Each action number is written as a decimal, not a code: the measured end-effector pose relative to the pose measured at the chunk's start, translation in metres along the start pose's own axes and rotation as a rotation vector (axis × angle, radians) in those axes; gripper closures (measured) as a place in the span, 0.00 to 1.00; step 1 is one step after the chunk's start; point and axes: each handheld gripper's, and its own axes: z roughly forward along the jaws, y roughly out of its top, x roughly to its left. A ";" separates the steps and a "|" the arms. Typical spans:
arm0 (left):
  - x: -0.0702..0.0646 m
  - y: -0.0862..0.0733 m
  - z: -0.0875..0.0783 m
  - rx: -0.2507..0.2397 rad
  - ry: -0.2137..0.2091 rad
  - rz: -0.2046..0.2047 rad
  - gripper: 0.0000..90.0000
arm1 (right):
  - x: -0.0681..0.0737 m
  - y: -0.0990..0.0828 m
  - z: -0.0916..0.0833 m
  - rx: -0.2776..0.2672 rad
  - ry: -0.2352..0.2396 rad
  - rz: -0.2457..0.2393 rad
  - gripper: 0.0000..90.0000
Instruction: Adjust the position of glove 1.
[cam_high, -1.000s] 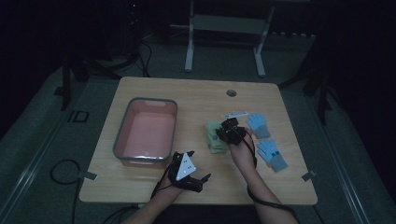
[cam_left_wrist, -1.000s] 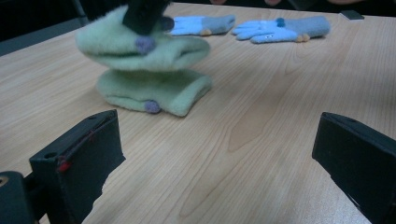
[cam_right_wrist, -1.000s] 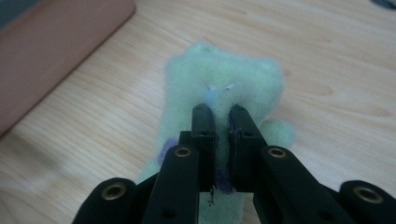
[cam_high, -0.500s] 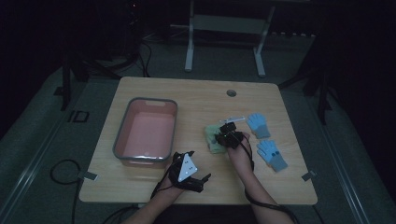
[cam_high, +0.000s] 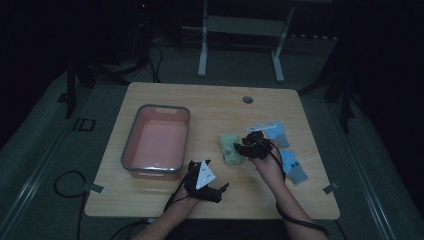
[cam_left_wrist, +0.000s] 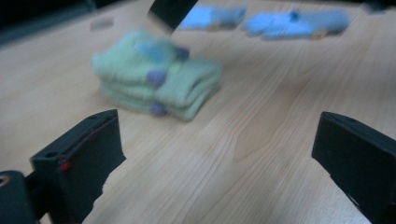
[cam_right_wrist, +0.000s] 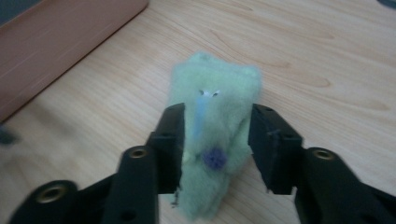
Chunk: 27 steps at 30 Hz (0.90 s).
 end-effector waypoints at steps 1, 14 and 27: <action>0.002 0.002 0.000 0.000 -0.011 -0.006 0.13 | -0.002 -0.001 -0.003 -0.004 0.005 -0.014 0.61; 0.012 0.031 0.030 -0.004 -0.165 0.128 0.16 | -0.031 0.002 -0.007 -0.036 0.044 -0.046 0.64; 0.021 0.044 0.066 0.081 -0.143 0.247 0.34 | -0.042 0.023 0.032 0.025 0.125 -0.015 0.54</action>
